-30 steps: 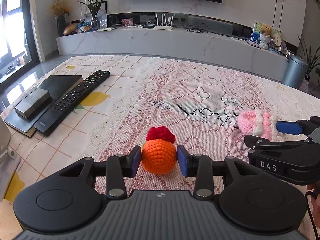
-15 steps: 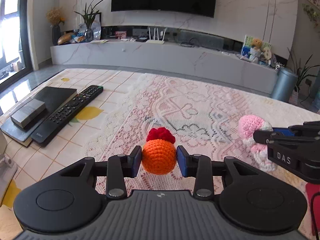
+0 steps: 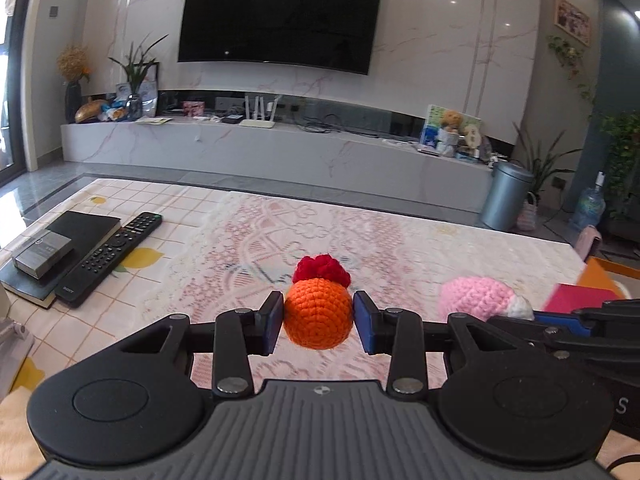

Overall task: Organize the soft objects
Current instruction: 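Lift the ball with left tool while right tool lifts the hat toward the orange box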

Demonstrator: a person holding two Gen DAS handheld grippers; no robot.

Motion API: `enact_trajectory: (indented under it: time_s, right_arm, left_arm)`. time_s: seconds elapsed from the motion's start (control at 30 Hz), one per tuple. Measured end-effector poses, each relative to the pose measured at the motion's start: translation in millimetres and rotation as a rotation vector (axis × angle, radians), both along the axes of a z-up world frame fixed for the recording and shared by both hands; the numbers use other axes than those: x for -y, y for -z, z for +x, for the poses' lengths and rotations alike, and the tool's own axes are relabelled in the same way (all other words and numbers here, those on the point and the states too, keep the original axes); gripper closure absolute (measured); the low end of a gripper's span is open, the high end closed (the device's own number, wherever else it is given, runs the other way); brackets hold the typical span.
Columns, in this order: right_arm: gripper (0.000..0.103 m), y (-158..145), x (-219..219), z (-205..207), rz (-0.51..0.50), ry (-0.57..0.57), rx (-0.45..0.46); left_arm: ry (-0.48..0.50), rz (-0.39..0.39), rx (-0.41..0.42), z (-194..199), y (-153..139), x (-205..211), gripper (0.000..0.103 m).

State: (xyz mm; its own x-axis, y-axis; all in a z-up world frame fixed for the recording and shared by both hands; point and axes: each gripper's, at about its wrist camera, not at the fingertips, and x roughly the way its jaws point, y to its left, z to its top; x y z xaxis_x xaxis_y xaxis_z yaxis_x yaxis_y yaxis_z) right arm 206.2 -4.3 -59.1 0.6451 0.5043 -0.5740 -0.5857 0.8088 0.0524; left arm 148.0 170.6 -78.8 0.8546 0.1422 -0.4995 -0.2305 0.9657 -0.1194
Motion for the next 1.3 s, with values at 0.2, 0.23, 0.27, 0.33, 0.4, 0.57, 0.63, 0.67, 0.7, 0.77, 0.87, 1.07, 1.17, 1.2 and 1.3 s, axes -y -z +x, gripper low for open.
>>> enact_trajectory:
  time_s: [0.2, 0.23, 0.27, 0.33, 0.4, 0.57, 0.63, 0.67, 0.7, 0.77, 0.87, 1.07, 1.17, 1.2, 1.3]
  right_arm:
    - [0.089, -24.4, 61.2, -30.9, 0.065, 0.069, 0.009]
    - [0.089, -29.5, 74.1, -35.0, 0.079, 0.086, 0.011]
    - [0.089, -33.8, 85.3, -38.4, 0.09, 0.1, 0.014]
    - [0.089, -42.8, 110.2, -45.4, 0.115, 0.126, 0.024]
    - [0.089, -50.5, 130.8, -51.9, 0.118, 0.158, 0.046]
    - [0.089, -68.8, 181.8, -66.8, 0.115, 0.225, 0.116]
    - [0.089, -74.6, 200.7, -70.1, 0.106, 0.253, 0.139]
    - [0.089, -76.6, 208.7, -70.9, 0.103, 0.265, 0.147]
    - [0.089, -78.8, 218.2, -71.0, 0.098, 0.28, 0.155]
    - [0.089, -81.6, 234.3, -70.1, 0.088, 0.304, 0.164]
    - [0.089, -85.2, 257.6, -66.1, 0.076, 0.341, 0.174]
    - [0.089, -95.8, 306.4, -46.0, 0.066, 0.434, 0.19]
    - [0.089, -98.3, 332.1, -32.1, 0.067, 0.486, 0.183]
    - [0.089, -97.4, 341.2, -27.4, 0.063, 0.502, 0.177]
    - [0.089, -90.2, 359.2, -10.0, 0.041, 0.529, 0.148]
  left_arm:
    - [0.085, -0.007, 0.013, -22.1, -18.8, 42.7, 0.06]
    - [0.101, -0.01, 0.019, -24.6, -22.3, 49.5, 0.06]
    - [0.118, -0.015, 0.026, -26.4, -25.8, 56.5, 0.06]
    - [0.154, -0.025, 0.037, -29.1, -32.7, 70.1, 0.06]
    - [0.195, -0.033, 0.048, -29.2, -39.1, 85.3, 0.06]
    - [0.29, -0.035, 0.075, -26.3, -51.6, 123.4, 0.06]
    - [0.327, -0.04, 0.083, -23.3, -55.7, 138.0, 0.06]
    - [0.345, -0.041, 0.085, -21.1, -57.4, 145.1, 0.06]
    - [0.364, -0.04, 0.086, -18.5, -58.9, 152.4, 0.06]
    - [0.4, -0.036, 0.089, -12.6, -61.4, 165.6, 0.06]
    - [0.446, -0.048, 0.084, 0.0, -62.4, 179.2, 0.06]
    - [0.5, -0.102, 0.059, 29.5, -60.1, 195.6, 0.06]
    - [0.512, -0.115, 0.04, 47.8, -58.7, 204.2, 0.06]
    - [0.522, -0.109, 0.033, 53.8, -58.2, 208.8, 0.06]
    - [0.565, -0.098, 0.009, 68.3, -55.2, 225.9, 0.06]
